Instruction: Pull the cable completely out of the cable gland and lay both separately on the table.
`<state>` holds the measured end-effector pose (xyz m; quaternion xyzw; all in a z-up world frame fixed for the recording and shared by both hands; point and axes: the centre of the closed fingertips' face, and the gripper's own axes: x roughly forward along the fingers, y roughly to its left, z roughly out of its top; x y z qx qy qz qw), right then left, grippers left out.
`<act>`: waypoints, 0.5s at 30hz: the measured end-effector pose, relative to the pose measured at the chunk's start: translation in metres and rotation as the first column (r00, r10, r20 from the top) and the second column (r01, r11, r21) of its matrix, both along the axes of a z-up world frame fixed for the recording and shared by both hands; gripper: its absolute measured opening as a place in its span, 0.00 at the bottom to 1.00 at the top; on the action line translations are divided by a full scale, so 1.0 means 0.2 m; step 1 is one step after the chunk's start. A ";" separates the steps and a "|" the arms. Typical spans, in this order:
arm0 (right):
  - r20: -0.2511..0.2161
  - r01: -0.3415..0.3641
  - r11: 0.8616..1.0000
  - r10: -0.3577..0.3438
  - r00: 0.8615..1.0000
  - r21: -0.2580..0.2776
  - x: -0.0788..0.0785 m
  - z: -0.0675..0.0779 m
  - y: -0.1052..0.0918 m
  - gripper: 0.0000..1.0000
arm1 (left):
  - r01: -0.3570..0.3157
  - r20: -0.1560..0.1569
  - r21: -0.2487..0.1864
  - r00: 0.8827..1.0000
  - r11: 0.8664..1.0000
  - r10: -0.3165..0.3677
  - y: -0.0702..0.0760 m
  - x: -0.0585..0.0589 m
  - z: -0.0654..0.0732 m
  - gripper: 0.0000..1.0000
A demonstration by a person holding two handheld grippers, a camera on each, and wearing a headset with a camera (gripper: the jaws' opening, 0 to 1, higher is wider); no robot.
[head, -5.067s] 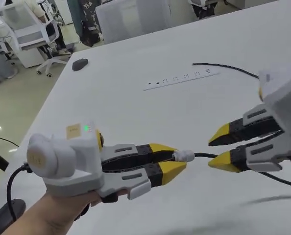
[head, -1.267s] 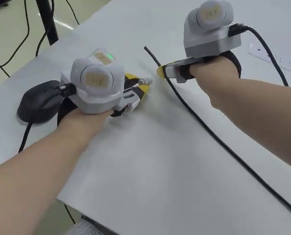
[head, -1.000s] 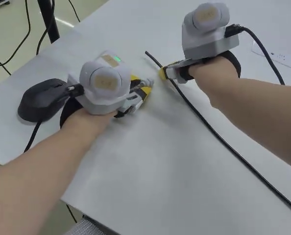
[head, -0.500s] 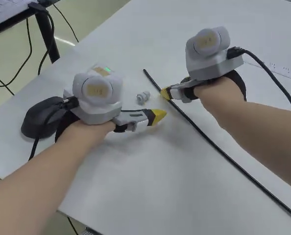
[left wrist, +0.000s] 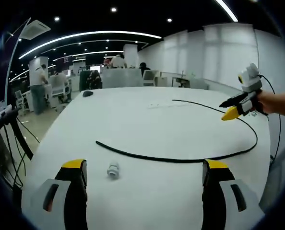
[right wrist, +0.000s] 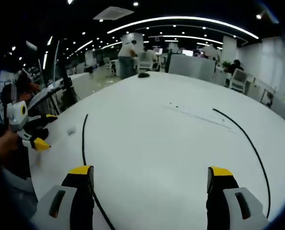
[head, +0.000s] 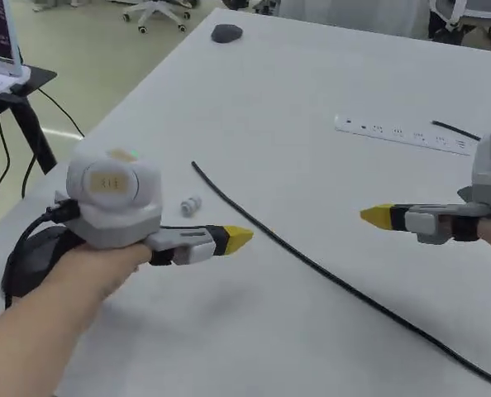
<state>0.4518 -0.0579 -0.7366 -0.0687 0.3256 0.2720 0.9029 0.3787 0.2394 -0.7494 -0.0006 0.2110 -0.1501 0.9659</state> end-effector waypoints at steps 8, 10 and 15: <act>-0.051 0.112 0.993 -0.114 0.992 -0.033 -0.29 0.04 -0.49 0.99 | -0.034 -0.035 0.061 0.999 0.998 0.036 -0.03 -0.04 0.04 1.00; -0.058 0.121 0.992 -0.122 0.991 -0.017 -0.35 0.04 -0.54 0.99 | -0.049 -0.034 0.056 0.998 0.997 0.051 -0.04 -0.06 0.07 1.00; -0.031 0.125 0.991 -0.126 0.992 -0.039 -0.42 0.01 -0.65 0.99 | -0.060 -0.070 0.083 0.995 0.995 0.066 -0.07 -0.10 0.05 1.00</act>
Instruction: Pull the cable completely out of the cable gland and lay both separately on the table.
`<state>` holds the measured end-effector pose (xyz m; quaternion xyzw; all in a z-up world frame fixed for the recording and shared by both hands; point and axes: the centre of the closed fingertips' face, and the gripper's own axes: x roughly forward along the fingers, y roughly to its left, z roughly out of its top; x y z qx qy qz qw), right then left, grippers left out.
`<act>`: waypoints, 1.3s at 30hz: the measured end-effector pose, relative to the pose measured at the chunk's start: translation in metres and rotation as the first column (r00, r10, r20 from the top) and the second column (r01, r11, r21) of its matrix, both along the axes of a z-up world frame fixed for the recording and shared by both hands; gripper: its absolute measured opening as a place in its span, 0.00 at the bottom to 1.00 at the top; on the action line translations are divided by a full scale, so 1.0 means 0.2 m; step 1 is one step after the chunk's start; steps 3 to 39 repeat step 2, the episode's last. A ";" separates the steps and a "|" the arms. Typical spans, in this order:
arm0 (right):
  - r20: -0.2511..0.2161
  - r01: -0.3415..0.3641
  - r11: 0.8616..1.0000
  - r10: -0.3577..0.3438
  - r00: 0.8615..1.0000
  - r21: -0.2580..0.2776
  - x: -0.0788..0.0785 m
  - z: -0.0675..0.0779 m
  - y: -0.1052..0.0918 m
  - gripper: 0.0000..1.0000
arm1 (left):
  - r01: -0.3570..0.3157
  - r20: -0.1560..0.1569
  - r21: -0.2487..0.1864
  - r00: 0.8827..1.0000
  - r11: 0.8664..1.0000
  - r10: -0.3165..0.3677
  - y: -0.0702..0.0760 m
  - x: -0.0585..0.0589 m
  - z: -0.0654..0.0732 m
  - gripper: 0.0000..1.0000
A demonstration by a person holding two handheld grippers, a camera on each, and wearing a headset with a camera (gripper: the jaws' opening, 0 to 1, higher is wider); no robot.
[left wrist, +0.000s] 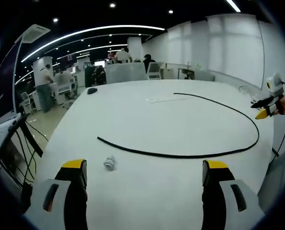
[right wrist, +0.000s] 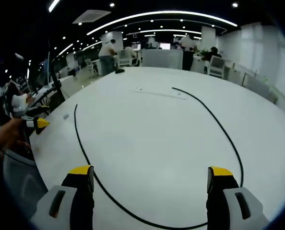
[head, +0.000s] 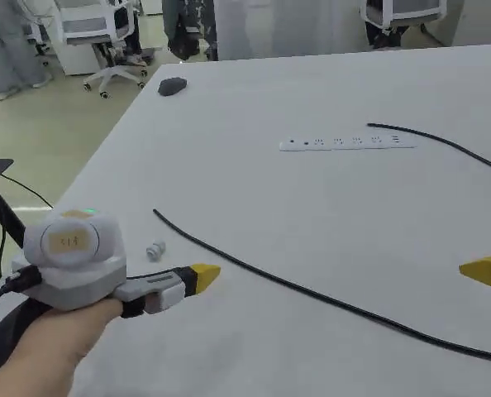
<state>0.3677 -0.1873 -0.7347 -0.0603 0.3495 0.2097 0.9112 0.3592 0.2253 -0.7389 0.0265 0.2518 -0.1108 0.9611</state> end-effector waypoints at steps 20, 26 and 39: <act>-0.024 0.007 1.000 -0.007 1.000 0.015 -0.03 -0.03 -0.04 0.99 | -0.007 -0.009 -0.003 1.000 1.000 0.007 -0.01 -0.02 -0.01 1.00; -0.024 0.007 1.000 -0.007 1.000 0.015 -0.03 -0.03 -0.04 0.99 | -0.007 -0.009 -0.003 1.000 1.000 0.007 -0.01 -0.02 -0.01 1.00; -0.024 0.007 1.000 -0.007 1.000 0.015 -0.03 -0.03 -0.04 0.99 | -0.007 -0.009 -0.003 1.000 1.000 0.007 -0.01 -0.02 -0.01 1.00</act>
